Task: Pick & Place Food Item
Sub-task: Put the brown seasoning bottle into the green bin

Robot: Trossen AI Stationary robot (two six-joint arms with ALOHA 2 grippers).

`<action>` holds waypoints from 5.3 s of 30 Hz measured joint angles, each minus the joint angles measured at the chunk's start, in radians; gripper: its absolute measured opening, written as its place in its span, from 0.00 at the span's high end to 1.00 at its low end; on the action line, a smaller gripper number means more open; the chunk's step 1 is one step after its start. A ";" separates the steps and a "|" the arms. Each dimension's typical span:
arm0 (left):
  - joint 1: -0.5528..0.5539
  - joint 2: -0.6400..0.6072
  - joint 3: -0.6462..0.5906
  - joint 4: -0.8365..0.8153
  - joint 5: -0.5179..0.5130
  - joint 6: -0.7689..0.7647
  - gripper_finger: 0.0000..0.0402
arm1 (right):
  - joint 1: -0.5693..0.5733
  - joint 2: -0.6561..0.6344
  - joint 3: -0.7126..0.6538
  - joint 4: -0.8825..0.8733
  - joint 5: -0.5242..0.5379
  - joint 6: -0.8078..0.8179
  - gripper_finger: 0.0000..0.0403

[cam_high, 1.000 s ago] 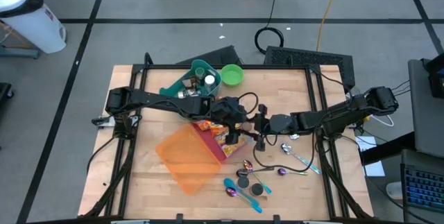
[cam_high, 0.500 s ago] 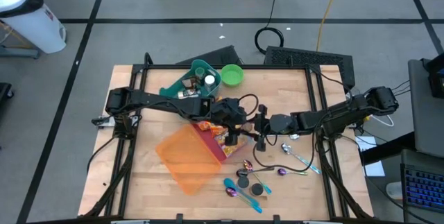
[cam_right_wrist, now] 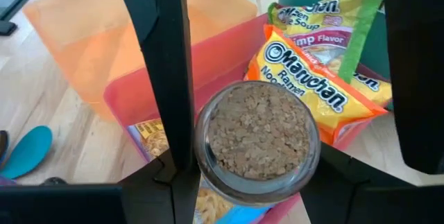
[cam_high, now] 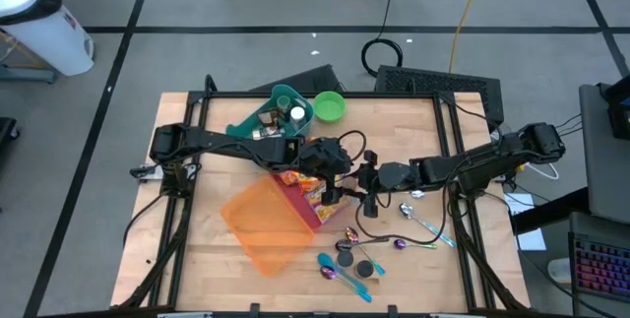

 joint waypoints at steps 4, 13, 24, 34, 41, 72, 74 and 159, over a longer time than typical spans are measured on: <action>-0.001 0.000 0.000 -0.011 -0.016 0.003 0.05 | 0.000 0.000 0.000 -0.005 0.008 0.014 0.55; 0.003 -0.048 0.001 -0.105 -0.164 -0.037 0.21 | -0.005 -0.001 0.005 -0.015 0.064 0.034 0.55; 0.009 -0.091 -0.001 -0.154 -0.177 -0.076 0.32 | 0.002 0.000 0.002 -0.044 0.032 0.036 0.55; -0.026 -0.078 -0.001 -0.105 0.028 -0.056 0.32 | 0.002 0.000 0.002 -0.037 0.033 0.032 0.55; -0.039 -0.046 -0.004 -0.028 0.009 -0.031 0.32 | 0.002 0.000 0.001 -0.009 0.033 0.018 0.55; -0.037 -0.032 -0.003 -0.036 -0.016 0.044 0.57 | 0.014 0.000 -0.001 0.054 0.010 -0.033 0.51; -0.037 -0.032 -0.003 -0.034 -0.015 0.050 0.57 | 0.014 0.000 -0.001 0.058 0.010 -0.036 0.48; 0.654 -0.422 -0.833 0.761 -0.110 -0.083 0.57 | -0.015 -0.236 -0.097 -0.030 0.012 0.034 0.48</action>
